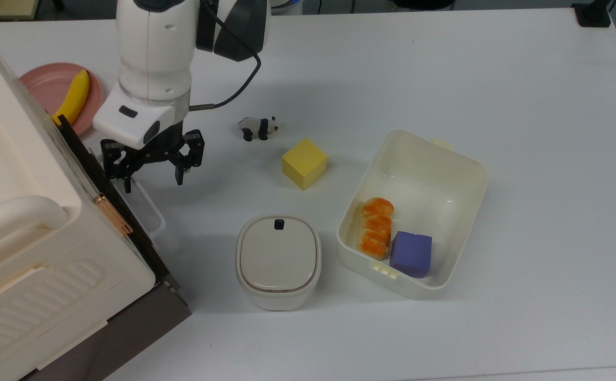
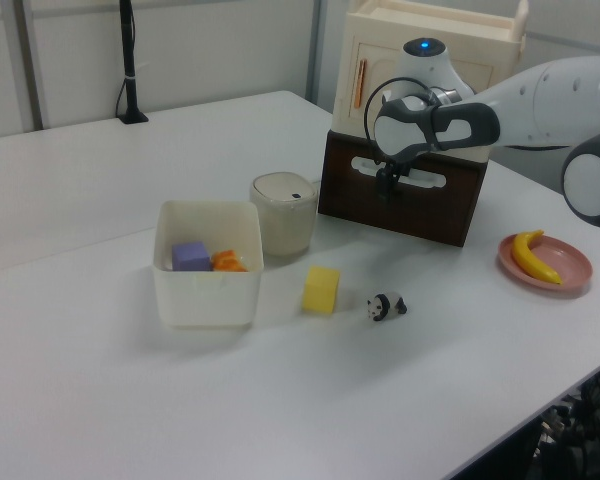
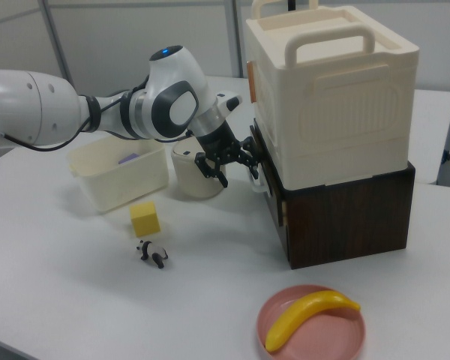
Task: Slide the drawer open
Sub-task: 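Hook the drawer handle and pull the drawer outward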
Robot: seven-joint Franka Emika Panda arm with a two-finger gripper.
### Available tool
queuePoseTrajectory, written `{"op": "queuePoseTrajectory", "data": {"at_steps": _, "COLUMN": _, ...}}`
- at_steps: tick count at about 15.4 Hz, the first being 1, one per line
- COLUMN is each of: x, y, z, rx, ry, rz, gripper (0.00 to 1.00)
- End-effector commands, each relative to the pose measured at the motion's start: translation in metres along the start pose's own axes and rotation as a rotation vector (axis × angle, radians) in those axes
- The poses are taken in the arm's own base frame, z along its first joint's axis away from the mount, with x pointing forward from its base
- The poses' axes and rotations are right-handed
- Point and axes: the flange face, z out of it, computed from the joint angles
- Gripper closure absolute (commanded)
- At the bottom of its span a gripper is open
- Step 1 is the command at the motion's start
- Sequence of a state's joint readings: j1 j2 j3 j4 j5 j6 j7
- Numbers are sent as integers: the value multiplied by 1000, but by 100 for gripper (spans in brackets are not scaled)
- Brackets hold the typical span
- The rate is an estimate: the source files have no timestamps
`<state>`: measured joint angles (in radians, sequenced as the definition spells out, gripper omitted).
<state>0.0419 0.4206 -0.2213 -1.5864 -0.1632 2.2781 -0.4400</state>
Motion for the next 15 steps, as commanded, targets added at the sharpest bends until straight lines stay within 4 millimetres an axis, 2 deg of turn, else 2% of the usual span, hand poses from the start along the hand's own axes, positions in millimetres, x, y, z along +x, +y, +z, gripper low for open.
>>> {"op": "queuePoseTrajectory", "data": {"at_steps": 1, "x": 2, "y": 1, "z": -7, "rx": -12, "ry": 15, "rz": -11, "gripper": 18}}
{"op": "queuePoseTrajectory", "data": {"at_steps": 4, "x": 0, "y": -13, "z": -13, "rx": 28, "ry": -38, "rz": -30, "gripper": 18}}
{"op": "queuePoseTrajectory", "data": {"at_steps": 8, "x": 7, "y": -50, "z": -25, "rx": 90, "ry": -102, "rz": -111, "gripper": 18}}
{"op": "queuePoseTrajectory", "data": {"at_steps": 13, "x": 13, "y": -81, "z": -38, "rx": 138, "ry": -147, "rz": -161, "gripper": 18}}
{"op": "queuePoseTrajectory", "data": {"at_steps": 15, "x": 18, "y": -103, "z": -46, "rx": 162, "ry": -162, "rz": -188, "gripper": 19}}
